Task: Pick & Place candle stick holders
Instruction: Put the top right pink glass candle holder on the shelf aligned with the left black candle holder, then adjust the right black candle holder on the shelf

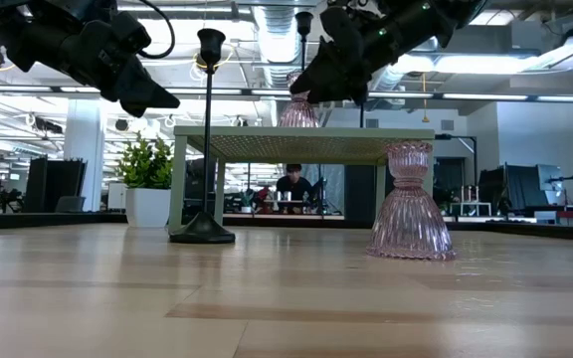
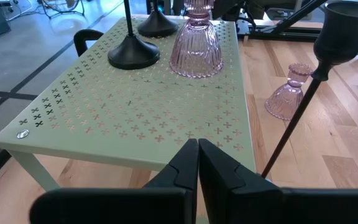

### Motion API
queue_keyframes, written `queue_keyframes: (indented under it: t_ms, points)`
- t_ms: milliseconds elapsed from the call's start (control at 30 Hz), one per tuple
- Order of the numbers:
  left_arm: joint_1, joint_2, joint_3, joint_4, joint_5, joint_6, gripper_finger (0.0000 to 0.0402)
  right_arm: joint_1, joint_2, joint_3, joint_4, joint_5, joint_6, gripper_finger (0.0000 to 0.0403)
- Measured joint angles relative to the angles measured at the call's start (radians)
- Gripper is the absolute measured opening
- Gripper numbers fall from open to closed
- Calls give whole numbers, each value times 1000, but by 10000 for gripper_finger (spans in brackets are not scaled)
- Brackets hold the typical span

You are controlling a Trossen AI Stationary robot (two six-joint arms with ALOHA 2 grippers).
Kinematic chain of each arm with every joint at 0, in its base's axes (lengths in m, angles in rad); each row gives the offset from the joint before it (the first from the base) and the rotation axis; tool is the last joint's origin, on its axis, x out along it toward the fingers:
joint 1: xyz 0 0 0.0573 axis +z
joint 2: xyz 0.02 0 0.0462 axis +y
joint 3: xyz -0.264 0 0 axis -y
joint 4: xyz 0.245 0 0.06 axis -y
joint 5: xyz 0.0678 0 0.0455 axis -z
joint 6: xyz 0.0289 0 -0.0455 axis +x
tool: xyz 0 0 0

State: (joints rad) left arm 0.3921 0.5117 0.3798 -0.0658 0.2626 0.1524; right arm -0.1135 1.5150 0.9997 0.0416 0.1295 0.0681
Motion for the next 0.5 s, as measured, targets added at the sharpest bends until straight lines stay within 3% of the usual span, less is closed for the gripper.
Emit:
queue_keyframes:
  t_ms: [500]
  points:
    - [0,0,0,0,0,0,12,30,-95,-1,-25,0,-25,193]
